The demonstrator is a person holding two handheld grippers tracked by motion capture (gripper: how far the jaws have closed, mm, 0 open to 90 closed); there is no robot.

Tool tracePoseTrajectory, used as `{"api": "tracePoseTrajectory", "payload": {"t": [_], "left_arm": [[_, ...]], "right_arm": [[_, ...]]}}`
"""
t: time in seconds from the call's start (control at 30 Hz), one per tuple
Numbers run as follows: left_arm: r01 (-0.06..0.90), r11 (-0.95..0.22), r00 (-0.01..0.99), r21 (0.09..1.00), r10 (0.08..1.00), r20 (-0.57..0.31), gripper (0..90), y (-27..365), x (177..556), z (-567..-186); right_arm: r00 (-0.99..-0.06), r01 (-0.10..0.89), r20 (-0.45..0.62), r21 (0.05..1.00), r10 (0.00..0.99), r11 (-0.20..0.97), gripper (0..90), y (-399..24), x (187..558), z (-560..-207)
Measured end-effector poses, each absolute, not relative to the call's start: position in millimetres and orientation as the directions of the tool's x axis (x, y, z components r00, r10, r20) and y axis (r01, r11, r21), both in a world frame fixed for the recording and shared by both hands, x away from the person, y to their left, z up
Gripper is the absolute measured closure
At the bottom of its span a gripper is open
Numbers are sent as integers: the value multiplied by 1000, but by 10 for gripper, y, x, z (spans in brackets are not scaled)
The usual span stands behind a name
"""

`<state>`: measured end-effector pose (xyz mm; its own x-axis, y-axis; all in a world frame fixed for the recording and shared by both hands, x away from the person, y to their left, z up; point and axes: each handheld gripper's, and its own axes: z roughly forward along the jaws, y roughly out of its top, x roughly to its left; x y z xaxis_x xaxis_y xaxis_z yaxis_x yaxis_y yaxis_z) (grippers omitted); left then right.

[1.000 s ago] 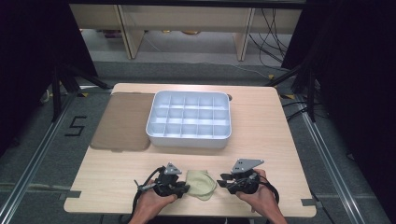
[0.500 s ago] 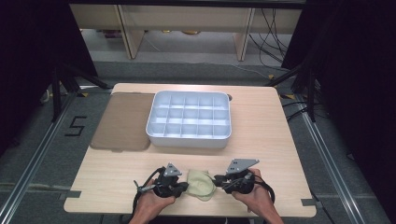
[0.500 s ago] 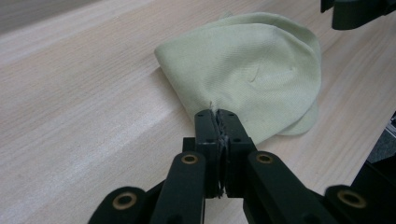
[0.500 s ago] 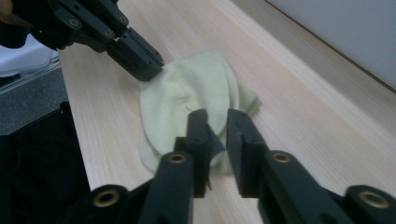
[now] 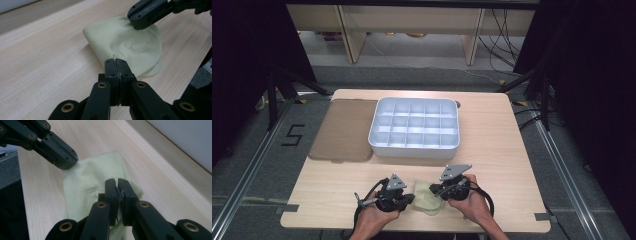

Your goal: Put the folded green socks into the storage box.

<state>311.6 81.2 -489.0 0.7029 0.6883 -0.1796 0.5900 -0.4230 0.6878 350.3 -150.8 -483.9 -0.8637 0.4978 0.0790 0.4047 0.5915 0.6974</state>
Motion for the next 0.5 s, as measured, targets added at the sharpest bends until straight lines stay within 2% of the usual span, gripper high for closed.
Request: {"api": "tracePoseTrajectory", "payload": {"t": [0.37, 0.5], "left_arm": [[578, -418, 705, 701, 688, -172, 881, 803, 3100, -4850], [571, -423, 713, 704, 681, -169, 881, 814, 3102, -4838]], "right_arm": [[-855, 417, 76, 687, 513, 595, 892, -1337, 3665, -4936], [-858, 420, 61, 654, 510, 628, 895, -1284, 3689, -4969]]}}
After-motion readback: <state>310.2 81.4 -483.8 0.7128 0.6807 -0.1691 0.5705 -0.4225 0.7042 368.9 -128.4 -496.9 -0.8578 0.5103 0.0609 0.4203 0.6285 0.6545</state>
